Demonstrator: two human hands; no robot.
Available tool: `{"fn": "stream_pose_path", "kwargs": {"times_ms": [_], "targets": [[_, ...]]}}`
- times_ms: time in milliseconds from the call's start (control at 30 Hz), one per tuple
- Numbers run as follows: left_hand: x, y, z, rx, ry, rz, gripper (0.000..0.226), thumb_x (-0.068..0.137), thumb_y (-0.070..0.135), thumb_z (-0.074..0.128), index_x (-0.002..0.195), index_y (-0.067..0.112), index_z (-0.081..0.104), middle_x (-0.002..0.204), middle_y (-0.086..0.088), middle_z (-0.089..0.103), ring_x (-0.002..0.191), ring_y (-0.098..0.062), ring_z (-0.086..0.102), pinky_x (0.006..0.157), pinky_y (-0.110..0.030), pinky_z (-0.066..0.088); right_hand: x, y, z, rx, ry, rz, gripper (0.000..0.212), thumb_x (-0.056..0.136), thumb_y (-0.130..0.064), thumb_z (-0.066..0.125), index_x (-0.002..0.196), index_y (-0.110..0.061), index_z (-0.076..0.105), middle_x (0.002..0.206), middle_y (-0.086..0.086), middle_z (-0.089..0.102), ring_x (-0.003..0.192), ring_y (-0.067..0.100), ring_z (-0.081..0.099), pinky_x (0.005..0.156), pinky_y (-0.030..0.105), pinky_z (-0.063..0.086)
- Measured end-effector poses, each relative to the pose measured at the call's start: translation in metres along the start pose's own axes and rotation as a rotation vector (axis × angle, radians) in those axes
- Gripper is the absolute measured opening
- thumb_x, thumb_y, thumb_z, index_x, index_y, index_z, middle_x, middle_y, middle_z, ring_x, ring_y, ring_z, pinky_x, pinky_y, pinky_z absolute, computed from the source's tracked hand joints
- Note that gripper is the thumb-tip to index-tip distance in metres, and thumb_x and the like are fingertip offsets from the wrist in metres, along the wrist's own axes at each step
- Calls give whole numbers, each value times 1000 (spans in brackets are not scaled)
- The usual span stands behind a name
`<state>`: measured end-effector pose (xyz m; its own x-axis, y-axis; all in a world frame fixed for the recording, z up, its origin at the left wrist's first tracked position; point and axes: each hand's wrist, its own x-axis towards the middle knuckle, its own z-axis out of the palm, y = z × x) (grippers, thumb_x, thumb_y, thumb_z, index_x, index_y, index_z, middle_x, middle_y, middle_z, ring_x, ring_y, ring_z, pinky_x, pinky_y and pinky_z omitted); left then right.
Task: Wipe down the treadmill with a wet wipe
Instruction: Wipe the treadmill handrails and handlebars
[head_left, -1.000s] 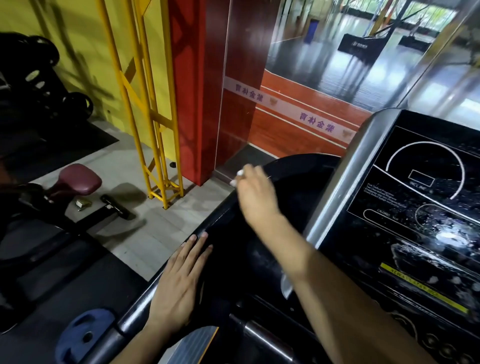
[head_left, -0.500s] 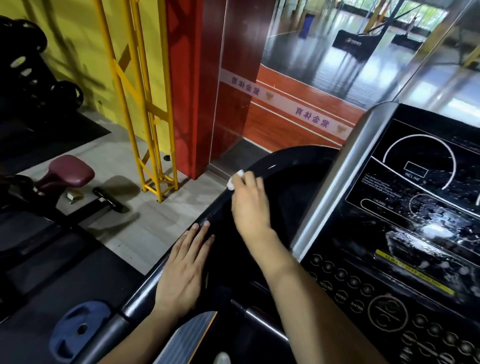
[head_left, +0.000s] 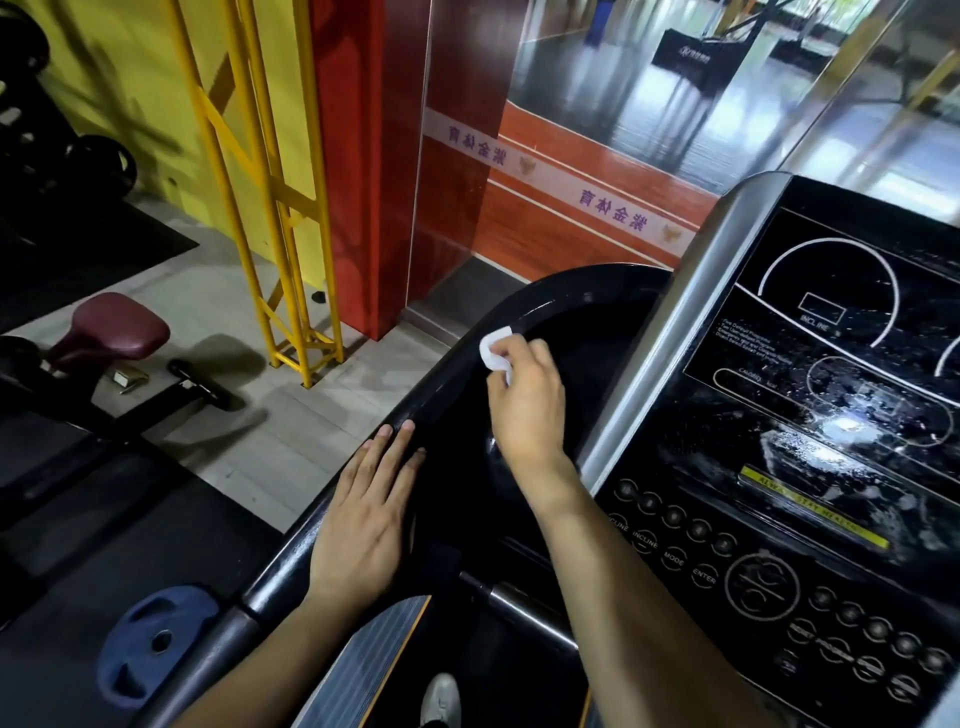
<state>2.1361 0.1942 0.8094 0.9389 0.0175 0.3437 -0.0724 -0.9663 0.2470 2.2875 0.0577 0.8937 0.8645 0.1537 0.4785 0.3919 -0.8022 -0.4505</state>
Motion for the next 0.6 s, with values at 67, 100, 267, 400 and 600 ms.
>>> {"fn": "stream_pose_path", "kwargs": {"times_ms": [67,100,267,400,600], "targets": [[0,1,1,-8,-7,-3,53,99,24,47,150,9,46,169,-9,18,157,-25,10,126,-44,13,-12,14,-5,21,89,121,27,82,-1,58,105,-14,66,99,6,54,89,30,58,75,43,51],[0,1,1,-4,-6,-6,53,100,25,46,150,9,46,169,-9,18,157,-25,10,126,-44,14,-11,21,-6,20,131,162,27,82,0,58,103,-13,66,99,7,55,89,31,58,76,45,52],[0,1,1,25,-8,1,54,100,28,43,150,9,46,169,-11,18,157,-27,10,126,-47,16,48,31,10,-45,217,338,19,83,3,53,89,-9,65,100,11,59,92,34,55,82,47,48],[0,1,3,37,-14,3,55,100,29,37,150,9,46,169,-12,17,157,-28,10,126,-48,17,39,55,31,-118,113,324,15,83,2,54,83,-10,63,94,12,59,88,35,55,80,47,51],[1,-1,7,42,9,13,53,98,24,44,148,7,49,168,-13,19,157,-29,13,125,-48,19,-69,37,75,-312,-304,139,15,83,1,63,92,-10,68,97,14,64,92,36,63,71,40,53]]}}
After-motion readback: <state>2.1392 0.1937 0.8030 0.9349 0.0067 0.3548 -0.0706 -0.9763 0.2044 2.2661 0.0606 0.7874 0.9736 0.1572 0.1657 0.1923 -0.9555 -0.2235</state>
